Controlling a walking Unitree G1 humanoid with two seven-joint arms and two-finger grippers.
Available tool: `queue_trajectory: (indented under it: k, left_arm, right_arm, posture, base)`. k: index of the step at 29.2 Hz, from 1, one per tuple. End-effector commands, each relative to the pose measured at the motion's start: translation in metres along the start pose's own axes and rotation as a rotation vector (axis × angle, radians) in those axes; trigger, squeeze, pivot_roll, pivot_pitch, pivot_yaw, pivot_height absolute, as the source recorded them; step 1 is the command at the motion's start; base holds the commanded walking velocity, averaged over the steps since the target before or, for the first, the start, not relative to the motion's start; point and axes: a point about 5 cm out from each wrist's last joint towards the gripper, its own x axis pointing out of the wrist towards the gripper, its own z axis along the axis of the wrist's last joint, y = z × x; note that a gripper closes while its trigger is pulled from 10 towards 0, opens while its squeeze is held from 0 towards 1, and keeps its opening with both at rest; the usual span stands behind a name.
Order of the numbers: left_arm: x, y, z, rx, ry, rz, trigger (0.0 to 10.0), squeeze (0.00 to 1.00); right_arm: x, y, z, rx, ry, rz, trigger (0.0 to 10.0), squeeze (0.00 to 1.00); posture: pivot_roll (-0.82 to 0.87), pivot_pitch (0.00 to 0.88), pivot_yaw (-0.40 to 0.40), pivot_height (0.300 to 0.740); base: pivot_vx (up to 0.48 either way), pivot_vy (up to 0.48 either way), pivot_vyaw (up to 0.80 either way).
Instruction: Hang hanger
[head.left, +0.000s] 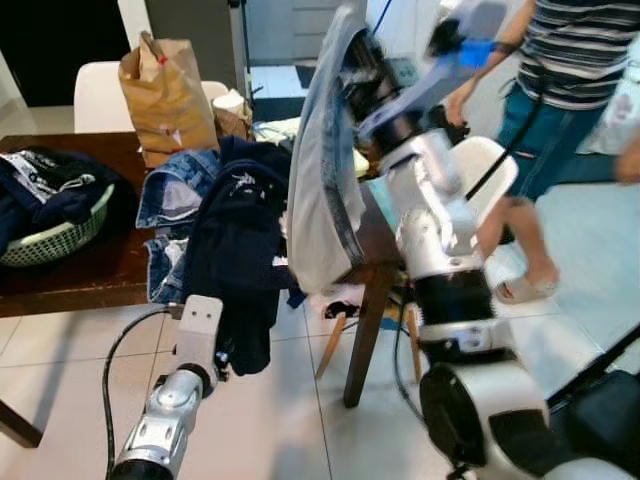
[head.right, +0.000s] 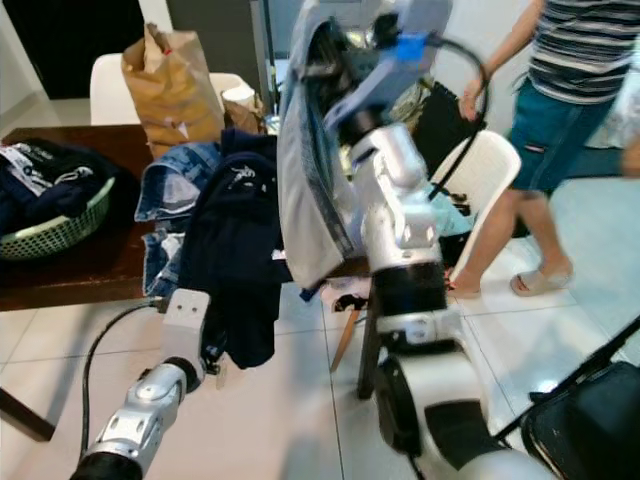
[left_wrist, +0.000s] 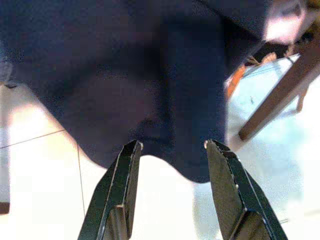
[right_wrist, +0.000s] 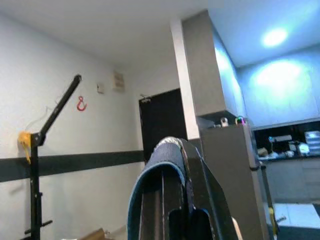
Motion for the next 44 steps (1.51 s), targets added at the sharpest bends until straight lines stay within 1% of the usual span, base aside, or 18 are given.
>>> queue_trajectory:
  k: [1,2,3,8,9,17,19,21,25,27,28,31,32,33,35,38,43,44]
  left_arm:
    - [-0.001,0.003,-0.008,0.025,0.024,-0.009,10.0,0.0]
    - [-0.001,0.003,-0.008,0.025,0.024,-0.009,10.0,0.0]
    - [-0.001,0.005,-0.017,0.033,0.057,-0.005,10.0,0.0]
    - [0.0,0.006,-0.02,0.035,0.066,-0.005,10.0,0.0]
    - [0.001,0.005,-0.023,0.04,0.072,-0.014,10.0,0.0]
    - [0.002,0.002,-0.026,0.045,0.078,-0.03,10.0,0.0]
    - [0.002,0.001,-0.029,0.057,0.083,-0.041,10.0,0.0]
    - [0.0,-0.003,-0.037,0.093,0.1,-0.07,10.0,0.0]
    - [-0.002,-0.005,-0.043,0.115,0.117,-0.09,10.0,0.0]
    - [-0.002,-0.006,-0.046,0.124,0.123,-0.091,10.0,0.0]
    - [-0.002,-0.006,-0.046,0.124,0.123,-0.091,10.0,0.0]
    - [-0.004,-0.009,-0.049,0.145,0.127,-0.099,10.0,0.0]
    - [-0.005,-0.01,-0.051,0.15,0.125,-0.1,10.0,0.0]
    - [-0.006,-0.011,-0.052,0.152,0.123,-0.1,10.0,0.0]
    - [-0.006,-0.011,-0.052,0.152,0.123,-0.1,10.0,0.0]
    - [-0.01,-0.015,-0.057,0.15,0.121,-0.096,10.0,0.0]
    - [-0.015,-0.019,-0.065,0.147,0.124,-0.095,10.0,0.0]
    - [-0.018,-0.021,-0.068,0.145,0.127,-0.095,10.0,0.0]
  right_arm:
    - [0.006,0.002,0.002,0.013,-0.009,0.017,10.0,0.0]
    - [0.006,0.002,0.002,0.013,-0.009,0.017,10.0,0.0]
    - [0.013,0.008,0.002,0.025,-0.007,0.05,10.0,0.0]
    - [0.017,0.011,0.003,0.035,-0.01,0.06,10.0,0.0]
    - [0.021,0.015,0.004,0.055,-0.019,0.07,10.0,0.0]
    - [0.028,0.018,0.005,0.073,-0.034,0.078,10.0,0.0]
    - [0.031,0.018,0.006,0.071,-0.036,0.081,10.0,0.0]
    - [0.037,0.019,0.007,0.068,-0.035,0.086,10.0,0.0]
    - [0.042,0.02,0.006,0.071,-0.028,0.092,10.0,0.0]
    - [0.048,0.024,0.002,0.074,0.01,0.109,10.0,0.0]
    - [0.048,0.024,0.002,0.074,0.01,0.109,10.0,0.0]
    - [0.052,0.04,-0.021,0.008,0.174,0.178,10.0,0.0]
    - [0.051,0.046,-0.03,-0.002,0.223,0.199,10.0,0.0]
    - [0.051,0.05,-0.036,-0.004,0.247,0.21,10.0,0.0]
    - [0.051,0.05,-0.036,-0.004,0.247,0.21,10.0,0.0]
    - [0.049,0.058,-0.047,0.004,0.295,0.216,10.0,0.0]
    - [0.049,0.066,-0.056,0.019,0.333,0.199,10.0,0.0]
    - [0.049,0.07,-0.058,0.021,0.346,0.193,10.0,0.0]
  posture:
    - [0.0,0.013,-0.011,0.74]
    - [0.0,0.013,-0.011,0.74]
    - [0.0,0.013,-0.014,0.74]
    - [0.0,0.013,-0.015,0.74]
    - [0.0,0.012,-0.017,0.74]
    - [0.0,0.015,-0.016,0.74]
    - [0.0,0.015,-0.016,0.74]
    - [0.0,0.011,-0.017,0.74]
    - [0.0,0.013,-0.02,0.74]
    - [0.0,0.017,-0.028,0.74]
    - [0.0,0.017,-0.028,0.74]
    - [0.01,0.034,-0.053,0.74]
    - [0.01,0.045,-0.069,0.74]
    - [0.01,0.045,-0.069,0.74]
    - [0.01,0.045,-0.069,0.74]
    - [0.02,0.066,-0.093,0.74]
    - [0.04,0.09,-0.105,0.74]
    - [0.04,0.101,-0.108,0.74]
  base:
    - [0.326,0.0,0.0]
    - [0.326,0.0,0.0]
    - [0.337,0.0,0.0]
    - [0.34,0.0,0.0]
    - [0.337,0.0,0.0]
    - [0.337,0.0,0.0]
    - [0.0,0.0,0.0]
    - [0.0,0.0,0.0]
    - [0.0,0.0,0.0]
    - [0.0,0.0,0.0]
    - [0.0,0.0,0.0]
    - [0.0,0.0,0.0]
    - [0.0,0.0,0.0]
    - [0.0,0.0,0.0]
    - [0.0,0.0,0.0]
    - [0.0,0.0,0.0]
    - [0.0,0.0,0.0]
    - [0.0,0.0,0.0]
